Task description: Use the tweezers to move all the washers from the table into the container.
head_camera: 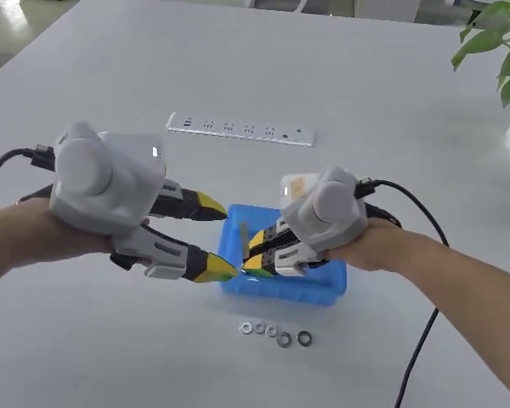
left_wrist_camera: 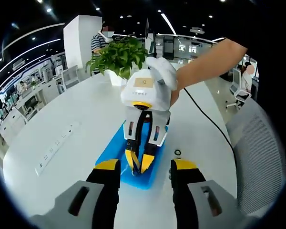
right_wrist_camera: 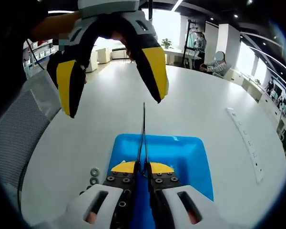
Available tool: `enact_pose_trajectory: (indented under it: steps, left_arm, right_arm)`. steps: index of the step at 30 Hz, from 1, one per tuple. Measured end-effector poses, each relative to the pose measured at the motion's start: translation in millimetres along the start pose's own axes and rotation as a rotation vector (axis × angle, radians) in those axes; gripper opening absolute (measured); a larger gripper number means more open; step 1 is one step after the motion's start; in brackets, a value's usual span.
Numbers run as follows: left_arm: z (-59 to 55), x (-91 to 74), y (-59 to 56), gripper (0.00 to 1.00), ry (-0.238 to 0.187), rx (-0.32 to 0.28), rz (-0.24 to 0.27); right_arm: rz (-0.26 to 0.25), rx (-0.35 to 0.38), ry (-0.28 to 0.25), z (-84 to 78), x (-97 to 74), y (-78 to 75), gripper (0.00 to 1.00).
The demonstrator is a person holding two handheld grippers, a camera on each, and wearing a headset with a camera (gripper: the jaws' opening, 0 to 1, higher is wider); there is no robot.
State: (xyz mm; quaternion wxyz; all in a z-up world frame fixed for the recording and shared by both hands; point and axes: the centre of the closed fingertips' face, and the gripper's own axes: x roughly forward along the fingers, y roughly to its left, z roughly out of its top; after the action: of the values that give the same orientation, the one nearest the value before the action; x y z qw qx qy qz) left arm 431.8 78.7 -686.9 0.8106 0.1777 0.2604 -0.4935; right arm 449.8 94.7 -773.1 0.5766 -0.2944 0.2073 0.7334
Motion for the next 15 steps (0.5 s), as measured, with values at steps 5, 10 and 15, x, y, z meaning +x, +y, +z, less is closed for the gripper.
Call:
enact_pose_trajectory:
  steps: [5,10,15]
  left_arm:
    - [1.9,4.1,2.8,0.36,-0.003,0.011,-0.013]
    - [2.5,7.2,8.4,0.25,0.004,0.036,-0.005]
    - [5.3,10.1,13.7,0.17,0.0,0.046,-0.007]
  right_arm:
    - [0.0,-0.002,0.0,-0.2,0.4,-0.3,0.09]
    - [0.002,-0.003,0.001,0.1,0.1,0.4,0.09]
    - [0.002,-0.004,0.002,0.0,0.0,0.4,0.09]
